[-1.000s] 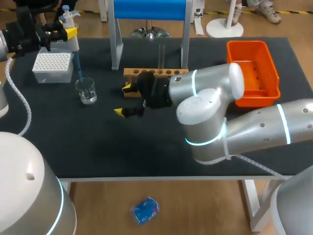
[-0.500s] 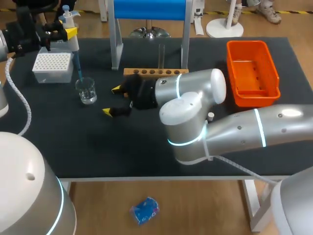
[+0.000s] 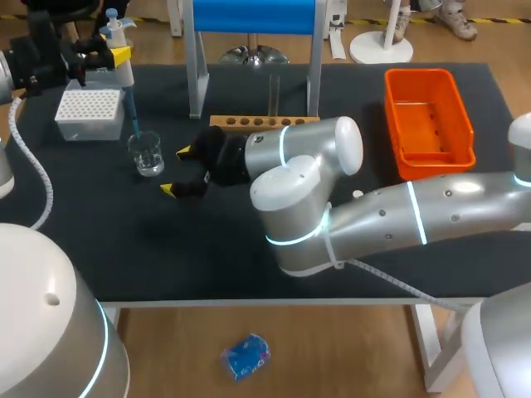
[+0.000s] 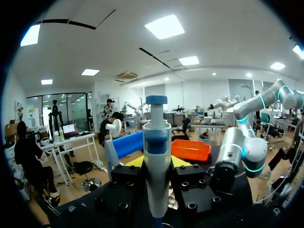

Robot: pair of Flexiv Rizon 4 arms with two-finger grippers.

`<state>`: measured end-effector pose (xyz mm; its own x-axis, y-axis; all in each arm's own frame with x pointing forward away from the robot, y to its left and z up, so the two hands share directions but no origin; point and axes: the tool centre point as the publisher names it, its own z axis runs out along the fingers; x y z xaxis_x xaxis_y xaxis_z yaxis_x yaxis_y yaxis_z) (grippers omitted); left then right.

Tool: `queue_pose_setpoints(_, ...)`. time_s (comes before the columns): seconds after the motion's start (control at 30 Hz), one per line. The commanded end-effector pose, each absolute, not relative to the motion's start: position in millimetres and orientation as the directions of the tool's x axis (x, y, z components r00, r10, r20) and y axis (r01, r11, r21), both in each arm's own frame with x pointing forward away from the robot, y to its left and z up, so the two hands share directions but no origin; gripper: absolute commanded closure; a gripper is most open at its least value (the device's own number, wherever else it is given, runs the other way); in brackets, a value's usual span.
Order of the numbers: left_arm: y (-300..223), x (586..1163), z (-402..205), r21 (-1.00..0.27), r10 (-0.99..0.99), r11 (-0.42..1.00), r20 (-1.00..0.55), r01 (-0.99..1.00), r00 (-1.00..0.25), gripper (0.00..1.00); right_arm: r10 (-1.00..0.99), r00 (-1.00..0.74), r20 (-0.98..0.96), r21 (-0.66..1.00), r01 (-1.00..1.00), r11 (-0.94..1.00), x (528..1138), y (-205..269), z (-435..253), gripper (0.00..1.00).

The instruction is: Invert the test tube, pick up the pipette, mount the tip to pipette, aspirate from beaker and dispense into the tube, eject the tip, return the pipette, and cap with the stopper.

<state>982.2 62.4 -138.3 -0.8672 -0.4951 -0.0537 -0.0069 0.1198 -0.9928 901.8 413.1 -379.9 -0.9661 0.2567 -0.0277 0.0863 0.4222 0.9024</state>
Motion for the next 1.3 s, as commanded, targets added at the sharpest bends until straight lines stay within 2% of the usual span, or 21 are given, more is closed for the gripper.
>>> queue_pose_setpoints(0.03, 62.4, 981.6, -138.9, -0.993, -0.496, 0.118, -0.056, -0.004, -0.867, 1.0, 0.262, -0.964, -0.031, 0.901, 0.087, 0.424, 902.7, 419.8, -382.6, 0.0)
queue_pose_setpoints(1.3, 54.0, 969.9, -166.5, -0.996, -0.498, 0.088, -0.047, 0.003, -0.866, 1.0, 0.262, -0.964, -0.031, 0.901, 0.087, 0.424, 902.7, 419.8, -382.6, 0.0)
